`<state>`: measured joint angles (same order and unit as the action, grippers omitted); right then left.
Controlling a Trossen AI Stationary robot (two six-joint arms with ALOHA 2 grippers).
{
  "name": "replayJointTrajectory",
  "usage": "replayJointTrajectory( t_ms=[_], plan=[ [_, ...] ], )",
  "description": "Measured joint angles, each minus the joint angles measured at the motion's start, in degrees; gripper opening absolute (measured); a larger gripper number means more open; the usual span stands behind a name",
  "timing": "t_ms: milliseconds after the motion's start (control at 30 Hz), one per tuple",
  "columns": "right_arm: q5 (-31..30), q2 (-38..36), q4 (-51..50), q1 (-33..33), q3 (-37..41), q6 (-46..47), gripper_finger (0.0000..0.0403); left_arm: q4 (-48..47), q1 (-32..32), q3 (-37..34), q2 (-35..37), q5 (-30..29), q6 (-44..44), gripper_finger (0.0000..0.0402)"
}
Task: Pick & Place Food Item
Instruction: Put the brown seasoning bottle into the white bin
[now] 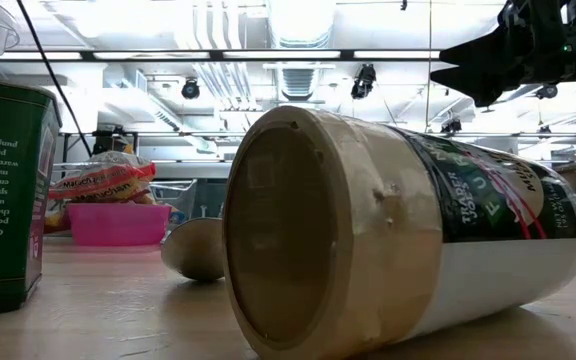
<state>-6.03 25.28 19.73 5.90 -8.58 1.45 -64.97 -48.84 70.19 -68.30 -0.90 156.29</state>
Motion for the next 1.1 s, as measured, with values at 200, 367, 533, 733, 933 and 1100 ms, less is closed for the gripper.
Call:
replayJointTrajectory(
  t_ms=[200,367,533,733,933,1100],
  plan=[
    [0.01,0.0,-0.02,0.01,0.0,0.0,0.029,-6.48,-4.13,-0.04,-1.91,3.32,2.59,0.0202],
    [0.01,-0.02,-0.02,-0.01,0.0,0.0,0.029,-9.06,-4.37,-0.14,-4.24,3.45,-1.53,0.0201],
    [-0.01,0.0,-0.02,-0.01,0.0,0.0,0.029,-8.51,-4.37,-0.46,-7.64,3.77,-3.35,0.0201],
    [0.01,-0.01,-0.01,0.0,0.0,0.0,0.029,-6.31,-4.37,-0.48,-13.01,4.11,-5.07,0.0201],
    [0.0,0.0,-0.01,-0.01,0.0,0.0,0.029,-3.43,-4.37,-0.48,-19.52,4.01,-5.07,0.0201],
    [0.01,0.0,-0.02,0.01,0.0,0.0,0.029,-2.94,-4.48,-0.48,-25.03,3.93,-8.05,0.0201]
  ],
)
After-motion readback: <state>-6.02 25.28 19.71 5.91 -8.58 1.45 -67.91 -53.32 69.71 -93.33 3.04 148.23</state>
